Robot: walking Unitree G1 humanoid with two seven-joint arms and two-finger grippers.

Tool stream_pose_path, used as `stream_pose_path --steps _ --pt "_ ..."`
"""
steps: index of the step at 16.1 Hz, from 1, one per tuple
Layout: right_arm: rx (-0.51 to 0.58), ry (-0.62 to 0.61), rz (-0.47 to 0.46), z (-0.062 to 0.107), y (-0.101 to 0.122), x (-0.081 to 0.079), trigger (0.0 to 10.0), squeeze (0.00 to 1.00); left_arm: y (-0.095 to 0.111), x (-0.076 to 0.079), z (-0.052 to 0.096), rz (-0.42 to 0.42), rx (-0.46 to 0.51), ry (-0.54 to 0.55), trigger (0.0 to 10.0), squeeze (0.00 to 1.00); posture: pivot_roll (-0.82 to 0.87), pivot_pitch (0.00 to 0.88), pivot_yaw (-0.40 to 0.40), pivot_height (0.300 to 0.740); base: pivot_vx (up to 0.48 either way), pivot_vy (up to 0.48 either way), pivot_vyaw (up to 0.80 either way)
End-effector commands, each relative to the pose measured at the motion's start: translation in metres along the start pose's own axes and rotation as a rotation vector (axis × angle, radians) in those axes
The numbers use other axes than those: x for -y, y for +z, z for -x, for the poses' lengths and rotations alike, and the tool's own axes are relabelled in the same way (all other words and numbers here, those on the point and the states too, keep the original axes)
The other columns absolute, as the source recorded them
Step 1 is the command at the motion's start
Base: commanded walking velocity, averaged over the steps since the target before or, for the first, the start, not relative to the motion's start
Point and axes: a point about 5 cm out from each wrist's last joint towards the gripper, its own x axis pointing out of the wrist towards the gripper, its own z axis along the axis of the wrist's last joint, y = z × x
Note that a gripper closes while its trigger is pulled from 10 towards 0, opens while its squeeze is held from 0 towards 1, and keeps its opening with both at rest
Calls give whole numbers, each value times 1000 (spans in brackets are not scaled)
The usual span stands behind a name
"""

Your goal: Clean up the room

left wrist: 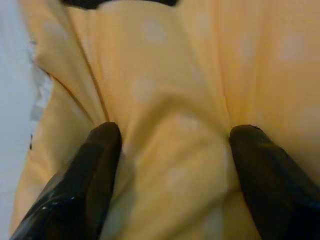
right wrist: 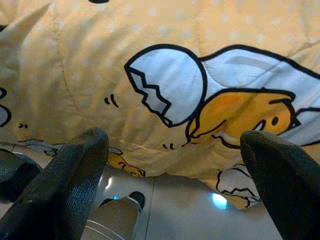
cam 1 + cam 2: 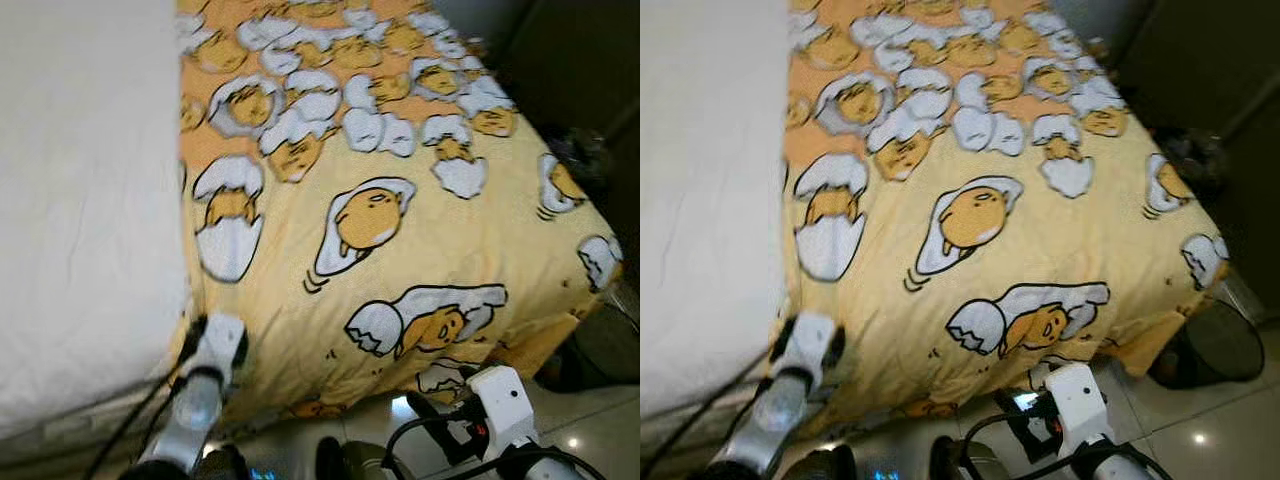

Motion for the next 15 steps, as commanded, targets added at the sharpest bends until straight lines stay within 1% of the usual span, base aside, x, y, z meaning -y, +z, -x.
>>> stream_pose_path --steps 1,2,3,4,5,6,7,8,9,10,11,12,13,14,15 --pt "-21 0 -3 2 -2 4 10000 0 -73 24 41 -156 -326 -147 10000 0 -228 207 -160 740 0 0 0" --pt "-23 0 -4 1 -3 5 10000 0 -74 18 42 -198 -317 -132 10000 0 -226 205 -157 740 0 0 0" --pt "-33 12 -6 0 -4 3 10000 0 -78 2 42 -287 -314 -93 10000 0 -217 199 -153 740 0 0 0" --pt "-36 19 -9 -3 -6 2 10000 0 -75 -20 40 -321 -289 -13 10000 0 -196 188 -145 740 0 0 0" --pt "-35 20 -9 -4 -6 2 10000 0 -73 -26 39 -322 -277 17 10000 0 -193 186 -144 740 0 0 0" --pt "-31 22 -9 -6 -6 2 10000 0 -65 -34 37 -333 -233 58 10000 0 -184 179 -140 740 0 0 0" --pt "-22 22 -11 -11 -5 3 10000 0 -43 -45 33 -356 -131 119 10000 0 -164 162 -128 740 0 0 0" --pt "-21 23 -12 -14 -5 3 10000 0 -37 -47 33 -363 -106 131 10000 0 -152 154 -125 740 0 0 0" --pt "-24 31 -18 -20 -8 3 10000 0 -35 -33 47 -351 -84 53 10000 0 -124 123 -98 740 0 0 0" --pt "-32 41 -24 -25 -11 2 10000 0 -37 -16 65 -349 -76 -45 10000 0 -107 107 -83 740 0 0 0" --pt "-39 46 -29 -28 -14 1 10000 0 -38 -8 74 -343 -75 -90 10000 0 -92 92 -75 740 0 0 0" --pt "-49 49 -33 -33 -18 2 10000 0 -27 2 84 -290 -16 -148 10000 0 -79 77 -67 740 0 0 0" --pt "-52 49 -34 -36 -19 2 10000 0 -21 5 84 -254 16 -158 10000 0 -55 52 -60 740 0 0 0" --pt "-45 53 -39 -45 -19 4 10000 0 17 9 83 -186 205 -182 10000 0 -35 18 -50 740 0 0 0" --pt "-45 53 -39 -45 -19 4 10000 0 17 9 83 -186 205 -182 10000 0 -35 18 -50 740 0 0 0"
